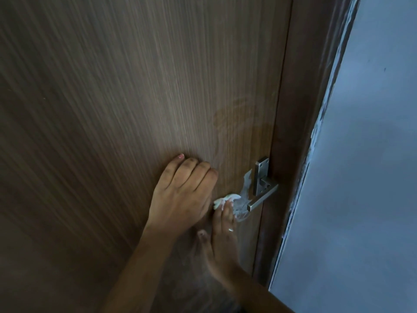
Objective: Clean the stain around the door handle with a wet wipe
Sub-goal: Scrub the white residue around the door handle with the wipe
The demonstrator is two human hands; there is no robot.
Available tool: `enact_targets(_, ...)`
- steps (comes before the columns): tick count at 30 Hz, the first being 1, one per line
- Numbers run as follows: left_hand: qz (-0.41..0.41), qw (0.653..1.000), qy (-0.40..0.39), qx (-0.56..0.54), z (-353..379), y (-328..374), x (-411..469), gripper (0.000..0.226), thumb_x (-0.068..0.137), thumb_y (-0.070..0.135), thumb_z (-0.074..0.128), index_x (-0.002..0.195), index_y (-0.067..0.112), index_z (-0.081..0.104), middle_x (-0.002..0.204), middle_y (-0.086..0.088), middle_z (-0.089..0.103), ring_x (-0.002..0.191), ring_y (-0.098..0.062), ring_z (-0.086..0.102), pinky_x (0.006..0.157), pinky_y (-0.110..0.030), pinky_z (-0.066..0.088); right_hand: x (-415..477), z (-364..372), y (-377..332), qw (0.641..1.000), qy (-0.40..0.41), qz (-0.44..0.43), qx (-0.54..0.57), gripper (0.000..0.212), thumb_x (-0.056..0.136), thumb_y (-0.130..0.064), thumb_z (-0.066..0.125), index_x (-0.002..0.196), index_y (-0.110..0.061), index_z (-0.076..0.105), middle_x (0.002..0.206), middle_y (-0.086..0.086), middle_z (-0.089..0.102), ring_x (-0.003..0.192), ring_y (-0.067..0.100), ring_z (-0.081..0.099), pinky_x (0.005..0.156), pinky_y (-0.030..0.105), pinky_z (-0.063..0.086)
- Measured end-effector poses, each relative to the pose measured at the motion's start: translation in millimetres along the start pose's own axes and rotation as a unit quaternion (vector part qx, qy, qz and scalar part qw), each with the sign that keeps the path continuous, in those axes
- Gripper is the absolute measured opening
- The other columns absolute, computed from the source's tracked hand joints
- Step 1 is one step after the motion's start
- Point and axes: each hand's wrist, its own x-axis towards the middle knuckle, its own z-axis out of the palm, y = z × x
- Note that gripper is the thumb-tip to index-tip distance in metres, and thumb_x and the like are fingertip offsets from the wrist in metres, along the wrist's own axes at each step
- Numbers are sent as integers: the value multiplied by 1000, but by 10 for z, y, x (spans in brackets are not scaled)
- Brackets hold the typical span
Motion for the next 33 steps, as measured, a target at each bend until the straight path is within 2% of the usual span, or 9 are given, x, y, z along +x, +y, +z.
enact_targets(4,2,1000,0,1,15,11,0,16,91,21,51,98,17,65,100,-1,68,101,-20,55,104,-40,37,161,-61,14,996,18,64,55,80,86,-72,9,144,-22,-15,156,0,-20,144,9,-22,120,46,1)
enact_targets(8,-1,1000,3,0,6,8,7,19,93,23,47,96,17,65,99,-1,67,101,-20,53,104,-39,36,175,-35,-154,999,31,-28,-1,72,94,-62,15,148,-26,-17,158,11,-9,147,22,-12,120,36,-3)
enact_targets(10,1,1000,1,-3,0,8,4,18,93,22,48,97,17,65,99,-1,67,101,-21,53,104,-39,36,62,35,-78,998,21,-50,-21,69,96,-59,17,148,-29,-17,159,4,-15,147,22,-12,118,37,-2)
enact_targets(12,-1,1000,0,-5,0,5,1,16,92,21,50,98,17,65,100,-1,67,102,-21,53,104,-40,36,32,64,35,1000,23,-9,-3,70,94,-62,14,147,-29,-17,157,-5,-23,146,18,-14,118,41,0)
enact_targets(15,3,1000,-8,-3,1,4,-11,18,91,22,49,100,17,64,102,-2,67,103,-21,54,104,-40,36,248,-30,-34,991,63,80,84,81,87,-72,9,145,-19,-11,156,-4,-18,146,12,-16,120,46,2)
enact_targets(20,1,1000,-16,0,-7,10,-6,22,95,25,45,97,16,65,101,-2,68,103,-21,54,104,-40,36,733,-294,-391,982,153,59,97,76,91,-64,7,147,-15,-8,157,-2,-11,146,11,-13,119,29,-10)
enact_targets(25,6,1000,-4,10,4,9,-6,20,94,22,47,96,17,66,100,-1,68,102,-20,53,103,-40,36,747,-267,-448,928,165,224,248,69,95,-58,18,150,-22,-3,159,-3,-7,146,8,-7,115,25,-4)
enact_targets(29,12,1000,-3,16,2,5,-2,16,91,22,51,95,18,66,99,-1,68,102,-20,52,103,-39,35,584,-244,-406,888,103,324,309,82,83,-62,17,151,-20,-4,161,0,-6,147,14,-4,119,37,1)
enact_targets(33,7,1000,-2,13,-1,10,-4,17,92,21,50,95,17,66,99,-1,67,101,-20,53,102,-39,36,631,-345,-430,906,100,342,229,59,97,-49,16,151,-28,2,161,-3,1,147,21,5,116,48,2)
